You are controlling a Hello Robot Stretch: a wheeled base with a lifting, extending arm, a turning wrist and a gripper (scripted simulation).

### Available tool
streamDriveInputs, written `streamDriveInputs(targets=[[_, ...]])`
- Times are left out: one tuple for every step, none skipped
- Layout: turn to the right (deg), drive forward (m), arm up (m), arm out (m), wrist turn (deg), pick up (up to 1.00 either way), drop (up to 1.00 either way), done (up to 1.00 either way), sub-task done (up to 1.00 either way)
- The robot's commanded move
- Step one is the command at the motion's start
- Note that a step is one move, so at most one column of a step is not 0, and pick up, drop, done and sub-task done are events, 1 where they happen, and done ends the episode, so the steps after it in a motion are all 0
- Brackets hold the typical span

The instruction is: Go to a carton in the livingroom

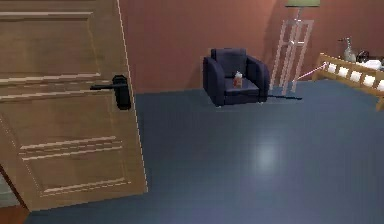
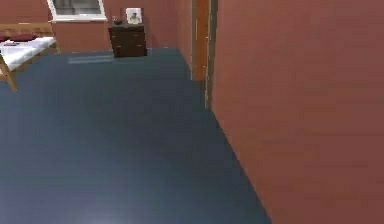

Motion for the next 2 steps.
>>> streamDriveInputs(targets=[[-45.0,0.00,0.00,0.00,0.0,0.00,0.00,0.00,0.00],[-45.0,0.00,0.00,0.00,0.0,0.00,0.00,0.00,0.00]])
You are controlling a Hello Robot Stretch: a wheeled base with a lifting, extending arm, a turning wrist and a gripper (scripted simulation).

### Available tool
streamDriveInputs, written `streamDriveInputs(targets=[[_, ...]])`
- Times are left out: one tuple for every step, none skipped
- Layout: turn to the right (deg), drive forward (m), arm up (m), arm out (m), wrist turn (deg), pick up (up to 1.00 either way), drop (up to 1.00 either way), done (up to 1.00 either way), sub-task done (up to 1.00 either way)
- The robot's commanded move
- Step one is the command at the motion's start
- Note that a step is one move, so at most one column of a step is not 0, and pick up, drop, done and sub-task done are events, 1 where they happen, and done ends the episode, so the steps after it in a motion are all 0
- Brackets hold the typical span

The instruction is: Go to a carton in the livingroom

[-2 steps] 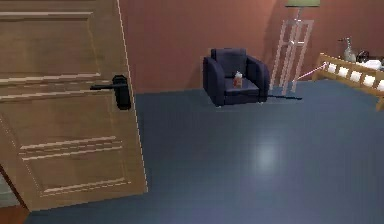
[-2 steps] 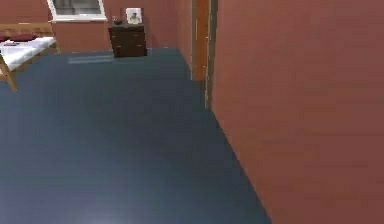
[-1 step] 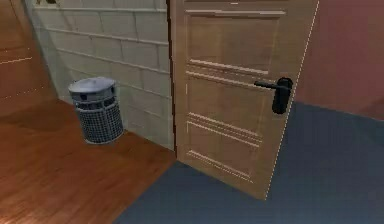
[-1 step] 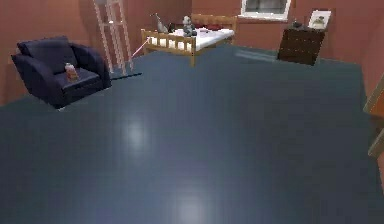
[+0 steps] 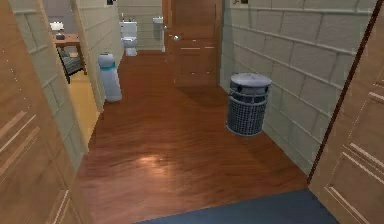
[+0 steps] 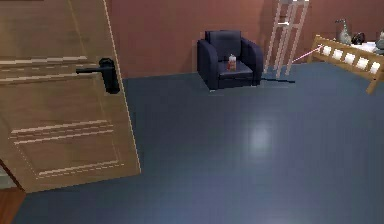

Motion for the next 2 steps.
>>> streamDriveInputs(targets=[[-9.0,0.00,0.00,0.00,0.0,0.00,0.00,0.00,0.00],[0.0,1.00,0.00,0.00,0.0,0.00,0.00,0.00,0.00]])
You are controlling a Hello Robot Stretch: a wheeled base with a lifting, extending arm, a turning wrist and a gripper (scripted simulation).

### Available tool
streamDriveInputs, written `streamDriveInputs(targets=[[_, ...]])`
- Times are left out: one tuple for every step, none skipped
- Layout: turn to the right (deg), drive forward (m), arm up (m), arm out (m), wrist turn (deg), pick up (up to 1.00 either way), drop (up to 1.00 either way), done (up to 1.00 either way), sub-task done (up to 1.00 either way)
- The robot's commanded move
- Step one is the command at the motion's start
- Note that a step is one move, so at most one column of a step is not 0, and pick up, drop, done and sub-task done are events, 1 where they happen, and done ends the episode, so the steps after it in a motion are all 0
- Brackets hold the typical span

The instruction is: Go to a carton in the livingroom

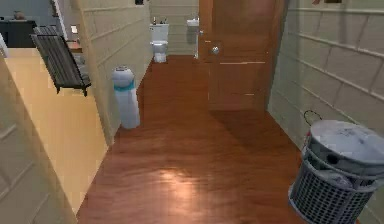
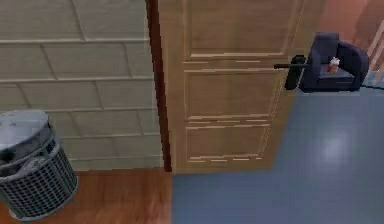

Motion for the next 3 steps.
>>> streamDriveInputs(targets=[[0.0,1.00,0.00,0.00,0.0,0.00,0.00,0.00,0.00],[0.0,1.00,0.00,0.00,0.0,0.00,0.00,0.00,0.00],[0.0,1.00,0.00,0.00,0.0,0.00,0.00,0.00,0.00]])
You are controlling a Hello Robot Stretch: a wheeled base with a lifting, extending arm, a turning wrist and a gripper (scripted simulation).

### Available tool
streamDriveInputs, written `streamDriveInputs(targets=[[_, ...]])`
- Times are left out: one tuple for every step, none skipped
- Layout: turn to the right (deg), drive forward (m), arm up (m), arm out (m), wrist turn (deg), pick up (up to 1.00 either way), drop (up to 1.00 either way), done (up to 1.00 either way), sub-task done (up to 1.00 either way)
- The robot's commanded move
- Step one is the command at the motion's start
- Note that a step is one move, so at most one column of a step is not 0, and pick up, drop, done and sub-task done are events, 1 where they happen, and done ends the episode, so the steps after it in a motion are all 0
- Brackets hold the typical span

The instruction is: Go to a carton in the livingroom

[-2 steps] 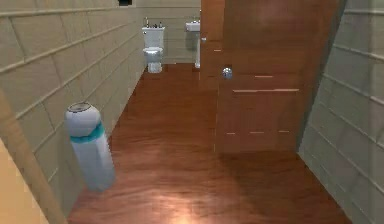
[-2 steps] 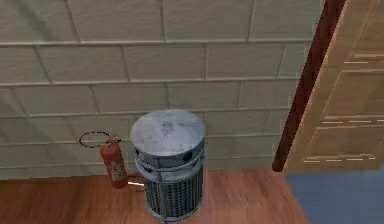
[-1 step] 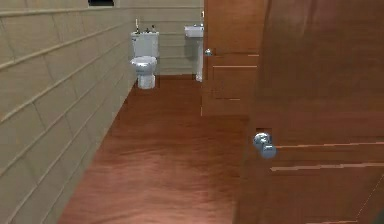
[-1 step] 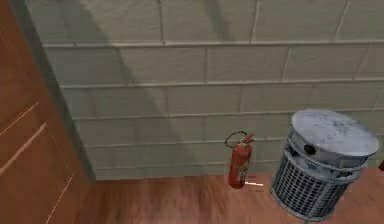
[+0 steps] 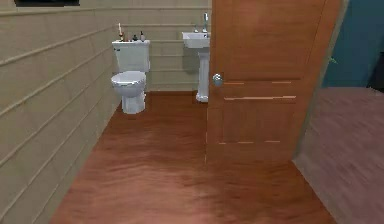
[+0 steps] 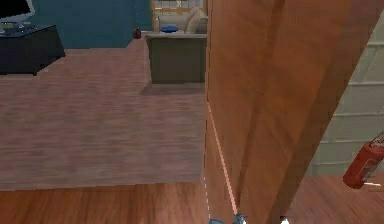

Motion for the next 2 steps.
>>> streamDriveInputs(targets=[[-21.0,0.00,0.00,0.00,0.0,0.00,0.00,0.00,0.00],[0.0,0.05,0.00,0.00,0.0,0.00,0.00,0.00,0.00]])
